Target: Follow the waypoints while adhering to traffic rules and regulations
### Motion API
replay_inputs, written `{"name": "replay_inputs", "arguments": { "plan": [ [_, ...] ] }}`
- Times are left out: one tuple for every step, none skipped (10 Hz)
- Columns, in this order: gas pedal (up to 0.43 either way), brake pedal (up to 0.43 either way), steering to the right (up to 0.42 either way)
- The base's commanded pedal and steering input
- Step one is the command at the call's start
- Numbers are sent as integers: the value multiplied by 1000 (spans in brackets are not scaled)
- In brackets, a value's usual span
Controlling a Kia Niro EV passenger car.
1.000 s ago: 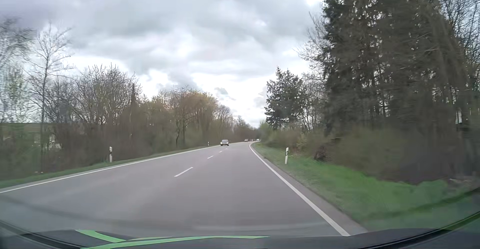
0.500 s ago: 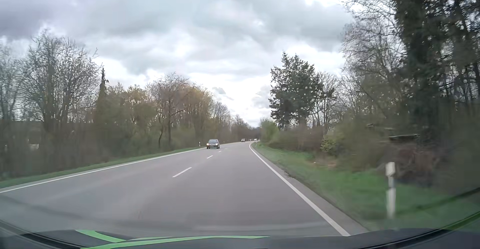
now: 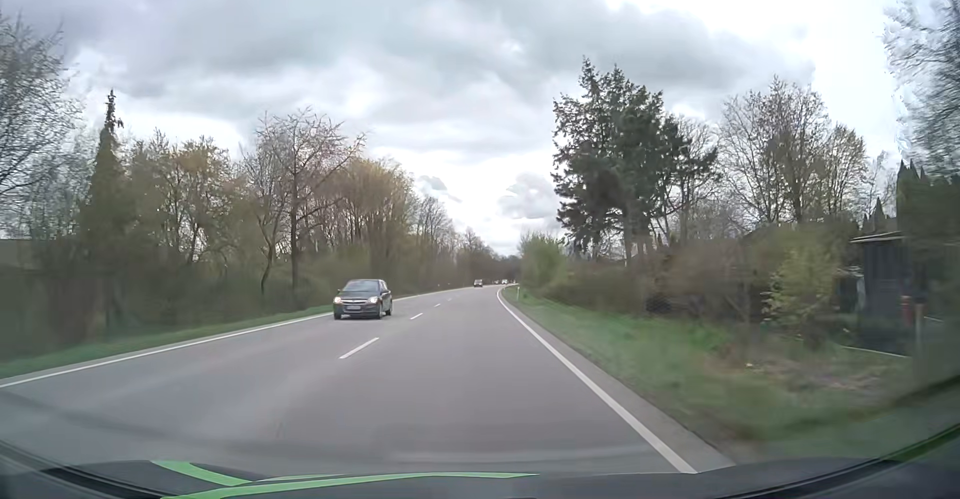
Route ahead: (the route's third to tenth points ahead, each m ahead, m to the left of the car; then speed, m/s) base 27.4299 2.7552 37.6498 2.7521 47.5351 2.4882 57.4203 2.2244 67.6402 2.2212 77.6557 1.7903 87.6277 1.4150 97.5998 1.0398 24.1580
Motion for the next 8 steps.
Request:
{"name": "replay_inputs", "arguments": {
  "plan": [
    [197, 0, 4],
    [197, 0, 4],
    [197, 0, 3],
    [197, 0, 3],
    [197, 0, 3],
    [197, 0, 2],
    [197, 0, 2],
    [197, 0, 2]
  ]
}}
